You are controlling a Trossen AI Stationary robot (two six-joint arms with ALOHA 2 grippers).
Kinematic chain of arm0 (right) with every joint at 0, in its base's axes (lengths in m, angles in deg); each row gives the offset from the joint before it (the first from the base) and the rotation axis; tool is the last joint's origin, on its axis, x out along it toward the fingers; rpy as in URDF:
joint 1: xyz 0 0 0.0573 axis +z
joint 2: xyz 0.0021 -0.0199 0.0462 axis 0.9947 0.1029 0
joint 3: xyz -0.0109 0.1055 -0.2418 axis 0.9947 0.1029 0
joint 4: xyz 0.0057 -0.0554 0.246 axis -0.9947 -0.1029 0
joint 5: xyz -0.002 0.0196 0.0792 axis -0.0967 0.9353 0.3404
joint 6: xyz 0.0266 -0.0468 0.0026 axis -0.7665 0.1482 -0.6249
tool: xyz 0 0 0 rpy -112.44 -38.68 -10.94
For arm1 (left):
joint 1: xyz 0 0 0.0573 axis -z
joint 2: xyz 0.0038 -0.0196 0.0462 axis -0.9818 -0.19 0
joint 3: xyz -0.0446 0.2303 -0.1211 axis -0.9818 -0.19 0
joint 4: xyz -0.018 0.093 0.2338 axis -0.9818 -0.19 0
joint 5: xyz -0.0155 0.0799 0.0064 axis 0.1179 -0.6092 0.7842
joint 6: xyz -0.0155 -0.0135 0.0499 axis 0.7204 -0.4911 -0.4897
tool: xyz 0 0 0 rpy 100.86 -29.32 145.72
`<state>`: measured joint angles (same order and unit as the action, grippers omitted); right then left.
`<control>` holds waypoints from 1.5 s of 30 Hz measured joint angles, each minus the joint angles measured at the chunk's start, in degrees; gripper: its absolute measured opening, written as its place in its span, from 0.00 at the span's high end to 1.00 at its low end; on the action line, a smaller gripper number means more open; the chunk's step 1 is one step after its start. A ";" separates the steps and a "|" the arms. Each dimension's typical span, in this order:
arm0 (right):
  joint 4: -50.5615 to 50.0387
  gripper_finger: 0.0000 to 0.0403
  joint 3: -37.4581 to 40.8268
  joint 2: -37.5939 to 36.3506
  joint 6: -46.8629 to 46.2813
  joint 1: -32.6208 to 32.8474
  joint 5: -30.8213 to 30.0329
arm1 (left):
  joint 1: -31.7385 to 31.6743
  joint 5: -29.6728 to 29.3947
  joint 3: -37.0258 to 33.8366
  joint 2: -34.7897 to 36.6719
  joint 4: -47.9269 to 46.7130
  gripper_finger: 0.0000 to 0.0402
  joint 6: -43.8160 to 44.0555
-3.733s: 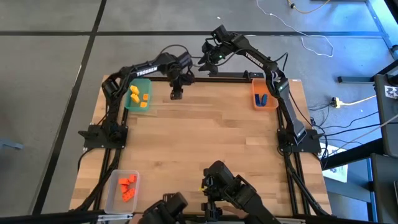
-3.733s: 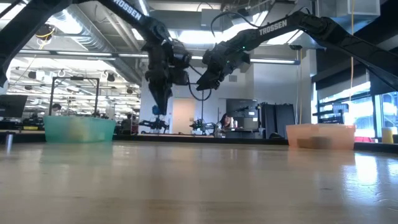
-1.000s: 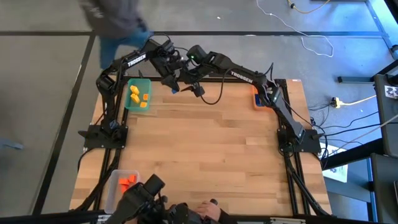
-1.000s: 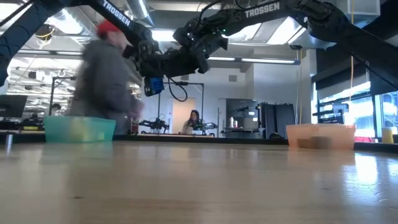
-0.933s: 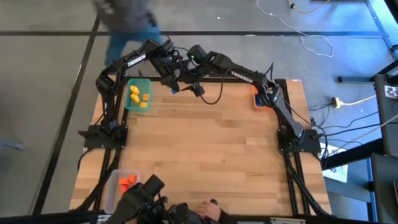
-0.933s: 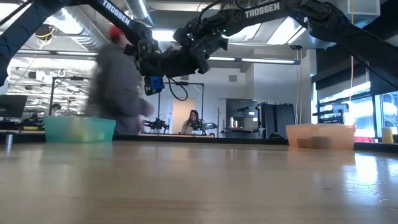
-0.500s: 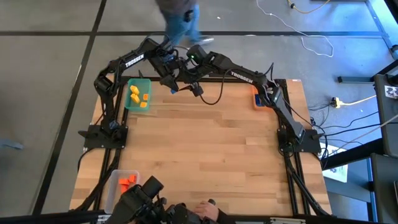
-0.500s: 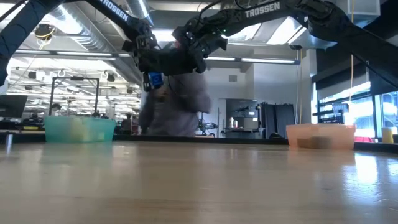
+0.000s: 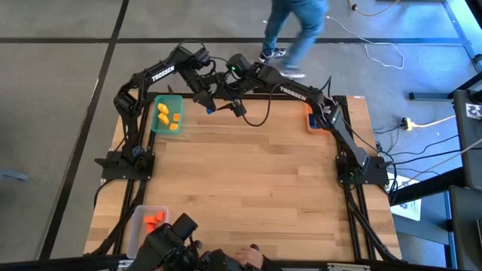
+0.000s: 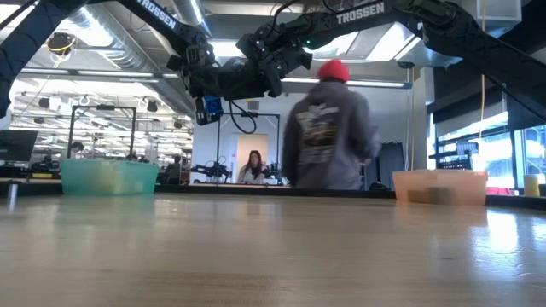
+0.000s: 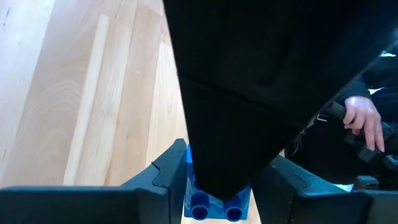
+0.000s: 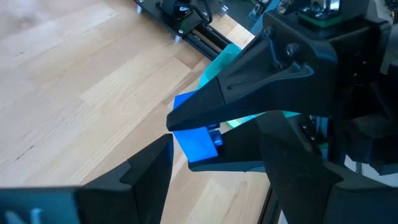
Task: Sort & place blocks by color
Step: Put the blue game piece into the orange bin
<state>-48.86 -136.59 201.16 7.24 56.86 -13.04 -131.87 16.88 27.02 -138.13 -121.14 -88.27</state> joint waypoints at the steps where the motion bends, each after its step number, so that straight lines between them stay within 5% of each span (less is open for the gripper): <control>1: 0.00 0.39 0.02 0.00 0.00 0.02 0.00 | 0.00 0.04 0.00 0.00 0.00 0.68 0.00; 45: 0.36 0.39 0.30 0.39 -6.05 0.82 -4.91 | -4.13 0.67 0.28 0.31 -3.83 0.68 -6.12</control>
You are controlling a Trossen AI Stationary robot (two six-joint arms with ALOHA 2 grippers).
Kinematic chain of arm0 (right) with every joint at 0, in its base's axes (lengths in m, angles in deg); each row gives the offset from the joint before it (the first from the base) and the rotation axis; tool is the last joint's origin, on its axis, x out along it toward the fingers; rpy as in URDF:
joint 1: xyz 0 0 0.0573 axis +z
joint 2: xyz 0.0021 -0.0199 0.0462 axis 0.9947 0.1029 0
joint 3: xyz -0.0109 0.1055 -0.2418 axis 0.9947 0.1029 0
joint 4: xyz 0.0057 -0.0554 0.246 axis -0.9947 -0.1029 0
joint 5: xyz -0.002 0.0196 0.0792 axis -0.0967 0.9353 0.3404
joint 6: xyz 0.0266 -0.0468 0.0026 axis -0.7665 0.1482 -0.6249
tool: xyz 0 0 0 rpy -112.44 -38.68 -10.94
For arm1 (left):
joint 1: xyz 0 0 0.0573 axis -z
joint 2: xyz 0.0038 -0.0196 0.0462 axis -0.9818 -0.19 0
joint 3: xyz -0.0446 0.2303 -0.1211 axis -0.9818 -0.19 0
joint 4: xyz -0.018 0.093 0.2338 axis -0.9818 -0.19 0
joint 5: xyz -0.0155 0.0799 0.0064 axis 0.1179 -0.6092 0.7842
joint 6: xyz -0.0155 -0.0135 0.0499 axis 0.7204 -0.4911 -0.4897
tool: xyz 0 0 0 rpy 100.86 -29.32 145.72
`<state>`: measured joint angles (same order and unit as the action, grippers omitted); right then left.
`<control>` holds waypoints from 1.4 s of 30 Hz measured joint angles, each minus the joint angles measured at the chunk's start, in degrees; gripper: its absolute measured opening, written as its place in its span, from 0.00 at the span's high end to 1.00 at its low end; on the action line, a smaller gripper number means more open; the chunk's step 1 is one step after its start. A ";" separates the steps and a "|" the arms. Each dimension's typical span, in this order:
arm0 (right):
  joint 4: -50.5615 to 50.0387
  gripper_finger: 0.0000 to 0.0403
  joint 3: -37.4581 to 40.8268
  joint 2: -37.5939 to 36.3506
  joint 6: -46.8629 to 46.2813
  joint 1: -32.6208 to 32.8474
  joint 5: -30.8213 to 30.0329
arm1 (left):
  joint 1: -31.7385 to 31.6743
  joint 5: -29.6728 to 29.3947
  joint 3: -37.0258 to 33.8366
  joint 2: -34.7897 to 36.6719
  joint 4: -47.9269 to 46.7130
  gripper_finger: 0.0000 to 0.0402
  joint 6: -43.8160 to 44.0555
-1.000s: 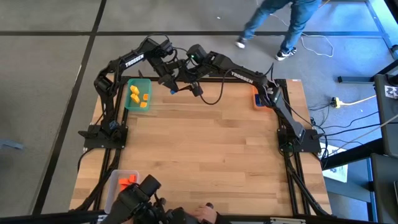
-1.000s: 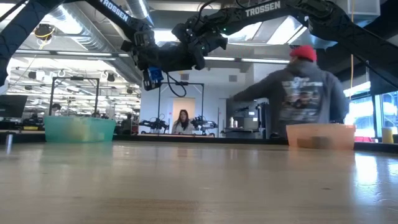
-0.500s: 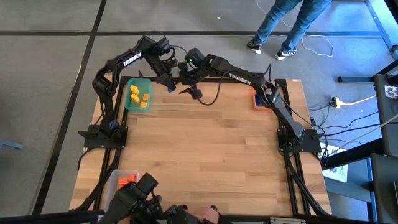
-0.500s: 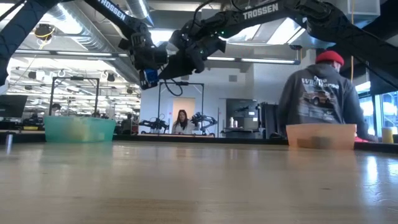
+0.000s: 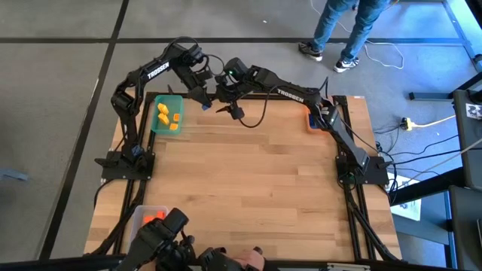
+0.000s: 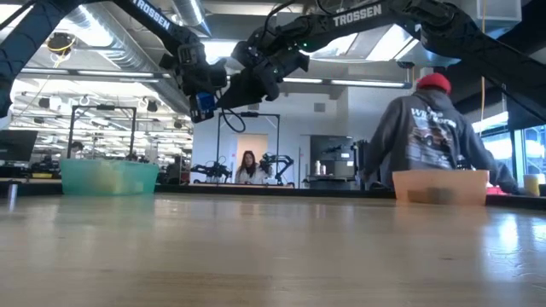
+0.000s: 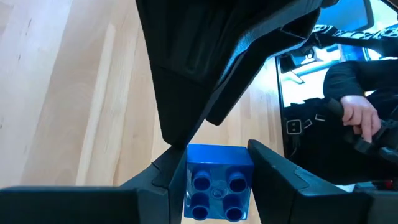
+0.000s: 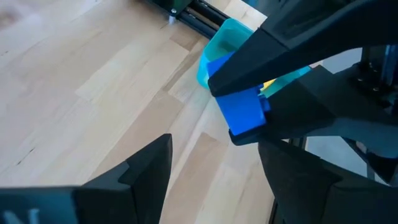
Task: Sort & place blocks by color
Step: Put the blue game piece into the orange bin
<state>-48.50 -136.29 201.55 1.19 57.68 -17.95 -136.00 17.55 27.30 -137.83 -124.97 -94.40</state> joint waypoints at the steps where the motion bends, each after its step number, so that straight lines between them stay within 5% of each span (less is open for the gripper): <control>1: 0.08 0.39 0.00 0.00 0.04 0.00 0.06 | 0.00 0.01 0.00 0.00 -0.21 0.68 -0.08; 12: 2.09 0.39 -0.13 -0.13 0.26 0.07 0.62 | 0.02 -2.05 -0.07 -0.13 -0.44 0.68 0.08; 19: 2.26 0.39 -0.17 -0.16 0.28 0.37 6.92 | 0.47 -0.40 -0.13 -0.20 -0.72 0.68 0.13; 42: 1.49 0.39 -0.32 -0.35 0.04 0.93 6.56 | 1.58 1.06 -0.22 -0.31 -4.03 0.68 -1.33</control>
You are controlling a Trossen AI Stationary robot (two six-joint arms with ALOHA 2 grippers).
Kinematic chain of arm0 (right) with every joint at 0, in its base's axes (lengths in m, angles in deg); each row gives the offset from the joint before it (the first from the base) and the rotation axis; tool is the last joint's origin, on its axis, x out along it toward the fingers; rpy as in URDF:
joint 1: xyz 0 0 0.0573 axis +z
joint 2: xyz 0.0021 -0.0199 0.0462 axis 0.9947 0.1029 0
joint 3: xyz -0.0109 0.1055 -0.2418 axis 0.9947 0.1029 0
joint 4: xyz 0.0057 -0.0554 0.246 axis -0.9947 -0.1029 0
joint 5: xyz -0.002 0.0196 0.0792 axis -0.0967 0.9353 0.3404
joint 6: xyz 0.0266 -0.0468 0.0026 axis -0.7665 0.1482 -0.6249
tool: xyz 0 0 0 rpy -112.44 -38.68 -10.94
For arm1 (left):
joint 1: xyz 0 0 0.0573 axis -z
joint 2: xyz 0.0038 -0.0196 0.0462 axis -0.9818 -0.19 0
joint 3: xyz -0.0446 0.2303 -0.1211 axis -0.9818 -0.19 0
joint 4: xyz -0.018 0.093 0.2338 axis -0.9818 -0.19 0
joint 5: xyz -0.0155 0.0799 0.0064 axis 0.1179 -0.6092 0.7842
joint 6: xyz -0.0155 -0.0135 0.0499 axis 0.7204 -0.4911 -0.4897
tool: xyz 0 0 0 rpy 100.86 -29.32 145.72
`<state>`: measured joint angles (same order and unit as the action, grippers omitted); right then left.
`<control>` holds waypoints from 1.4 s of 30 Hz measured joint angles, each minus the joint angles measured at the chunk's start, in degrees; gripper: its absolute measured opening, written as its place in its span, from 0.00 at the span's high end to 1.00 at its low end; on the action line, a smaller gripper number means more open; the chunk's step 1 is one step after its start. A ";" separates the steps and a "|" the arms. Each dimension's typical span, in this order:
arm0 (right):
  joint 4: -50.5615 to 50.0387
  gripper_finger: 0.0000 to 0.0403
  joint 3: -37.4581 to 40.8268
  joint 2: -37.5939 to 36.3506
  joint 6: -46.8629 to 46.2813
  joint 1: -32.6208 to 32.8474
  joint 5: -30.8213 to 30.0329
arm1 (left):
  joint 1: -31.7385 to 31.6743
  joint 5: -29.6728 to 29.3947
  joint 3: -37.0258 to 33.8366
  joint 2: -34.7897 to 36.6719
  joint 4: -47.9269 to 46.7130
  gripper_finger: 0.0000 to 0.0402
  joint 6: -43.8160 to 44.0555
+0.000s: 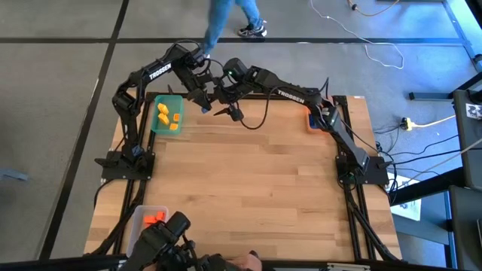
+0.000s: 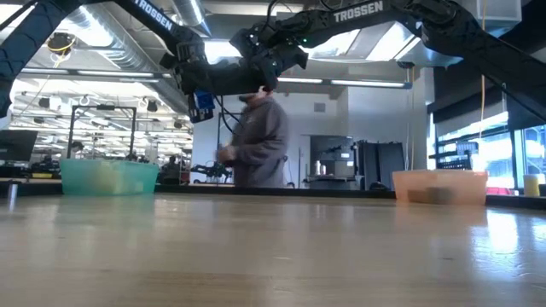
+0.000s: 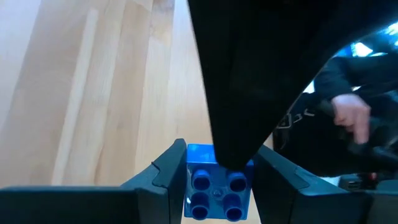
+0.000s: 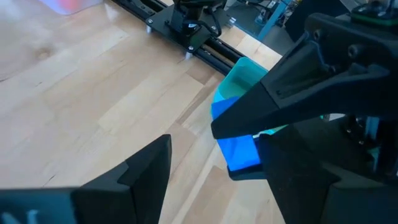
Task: Sort & place blocks by color
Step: Put the blue game piece into the orange bin
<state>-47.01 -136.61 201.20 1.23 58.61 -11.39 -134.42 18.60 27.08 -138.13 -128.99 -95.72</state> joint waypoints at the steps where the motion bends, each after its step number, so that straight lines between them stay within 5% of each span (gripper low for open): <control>1: -0.24 0.39 0.03 -0.16 -0.03 -0.03 -0.27 | -0.04 -0.77 0.00 0.00 0.10 0.68 -0.12; 23: -25.70 0.39 -1.21 -10.23 -0.84 -10.83 3.62 | 3.45 -3.06 0.07 0.00 12.19 0.68 5.56; 32: -40.89 0.39 -1.21 -14.39 0.30 -19.37 4.27 | 5.97 -3.31 0.07 0.00 37.27 0.68 19.46; 42: -49.70 0.39 -0.76 -15.47 0.03 -28.39 5.33 | 10.02 -3.18 0.07 0.09 76.72 0.68 37.08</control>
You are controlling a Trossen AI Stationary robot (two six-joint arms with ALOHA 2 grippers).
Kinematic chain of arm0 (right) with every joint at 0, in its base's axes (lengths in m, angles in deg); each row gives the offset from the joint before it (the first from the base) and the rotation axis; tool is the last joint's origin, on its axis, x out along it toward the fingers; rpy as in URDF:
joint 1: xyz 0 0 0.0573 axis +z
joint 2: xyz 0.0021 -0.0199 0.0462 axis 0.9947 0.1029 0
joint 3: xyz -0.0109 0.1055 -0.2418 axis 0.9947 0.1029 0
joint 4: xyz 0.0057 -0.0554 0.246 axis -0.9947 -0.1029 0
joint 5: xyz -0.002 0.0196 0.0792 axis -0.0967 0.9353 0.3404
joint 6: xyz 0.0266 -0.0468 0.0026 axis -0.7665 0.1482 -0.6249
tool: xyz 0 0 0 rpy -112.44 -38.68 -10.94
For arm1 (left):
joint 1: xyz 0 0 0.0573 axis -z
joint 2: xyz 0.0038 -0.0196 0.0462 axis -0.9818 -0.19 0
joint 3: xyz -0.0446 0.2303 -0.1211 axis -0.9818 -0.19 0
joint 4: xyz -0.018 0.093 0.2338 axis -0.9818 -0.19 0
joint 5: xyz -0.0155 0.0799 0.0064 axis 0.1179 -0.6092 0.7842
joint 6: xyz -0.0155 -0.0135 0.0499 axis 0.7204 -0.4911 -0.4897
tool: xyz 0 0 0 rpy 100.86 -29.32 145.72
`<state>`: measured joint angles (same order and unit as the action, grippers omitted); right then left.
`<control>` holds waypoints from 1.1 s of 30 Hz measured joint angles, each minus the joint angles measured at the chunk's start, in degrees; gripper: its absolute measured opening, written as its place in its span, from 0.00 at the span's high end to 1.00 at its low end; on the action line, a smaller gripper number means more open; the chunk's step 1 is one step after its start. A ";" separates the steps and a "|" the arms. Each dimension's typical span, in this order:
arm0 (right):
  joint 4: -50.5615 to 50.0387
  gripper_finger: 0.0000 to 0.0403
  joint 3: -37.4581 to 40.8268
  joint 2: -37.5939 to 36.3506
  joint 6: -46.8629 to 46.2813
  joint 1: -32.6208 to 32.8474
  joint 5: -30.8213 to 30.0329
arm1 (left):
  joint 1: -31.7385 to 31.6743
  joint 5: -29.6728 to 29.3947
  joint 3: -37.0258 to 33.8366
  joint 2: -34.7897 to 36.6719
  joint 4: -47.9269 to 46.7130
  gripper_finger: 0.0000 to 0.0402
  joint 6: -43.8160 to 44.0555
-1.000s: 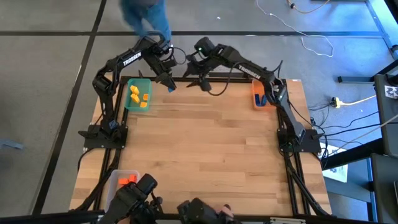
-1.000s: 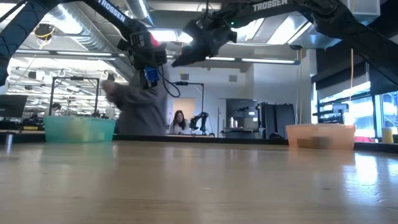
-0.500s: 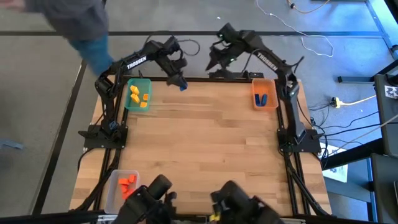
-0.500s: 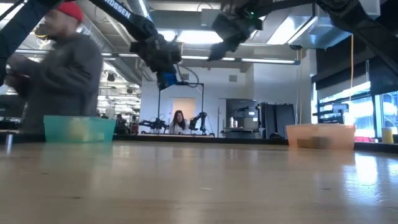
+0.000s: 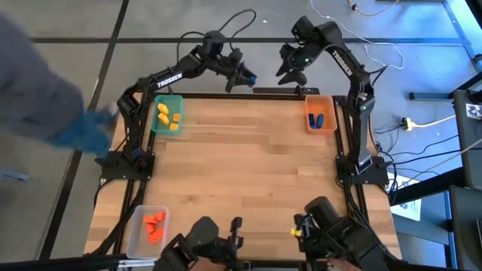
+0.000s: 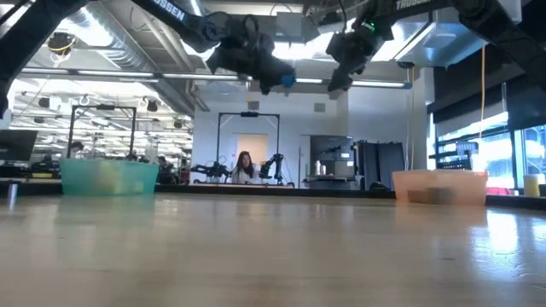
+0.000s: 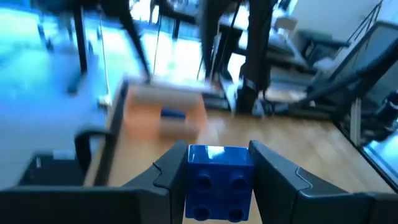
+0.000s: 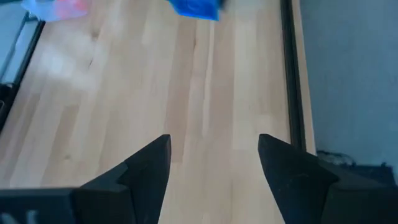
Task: Sort & place blocks by color
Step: Put the blue game piece into the orange bin
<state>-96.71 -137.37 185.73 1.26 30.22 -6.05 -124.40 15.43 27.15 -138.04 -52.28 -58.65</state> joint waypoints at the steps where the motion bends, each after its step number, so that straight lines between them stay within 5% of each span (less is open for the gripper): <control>1: -0.03 0.39 0.36 0.00 -0.59 -0.61 0.26 | 0.31 0.09 0.00 0.00 2.73 0.68 1.34; 6: 0.89 0.39 1.49 0.00 -1.12 -1.96 1.39 | 0.68 3.88 0.00 0.00 10.95 0.68 6.85; 19: 6.25 0.39 1.73 0.04 3.87 2.21 1.39 | 0.64 12.32 0.00 0.00 10.74 0.68 9.85; 33: 13.10 0.39 1.73 0.04 5.17 12.52 -4.81 | 0.44 7.73 0.00 0.00 -9.63 0.68 3.40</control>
<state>-83.60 -135.63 185.77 6.43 42.74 -10.87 -123.96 23.16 27.15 -138.04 -61.91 -55.25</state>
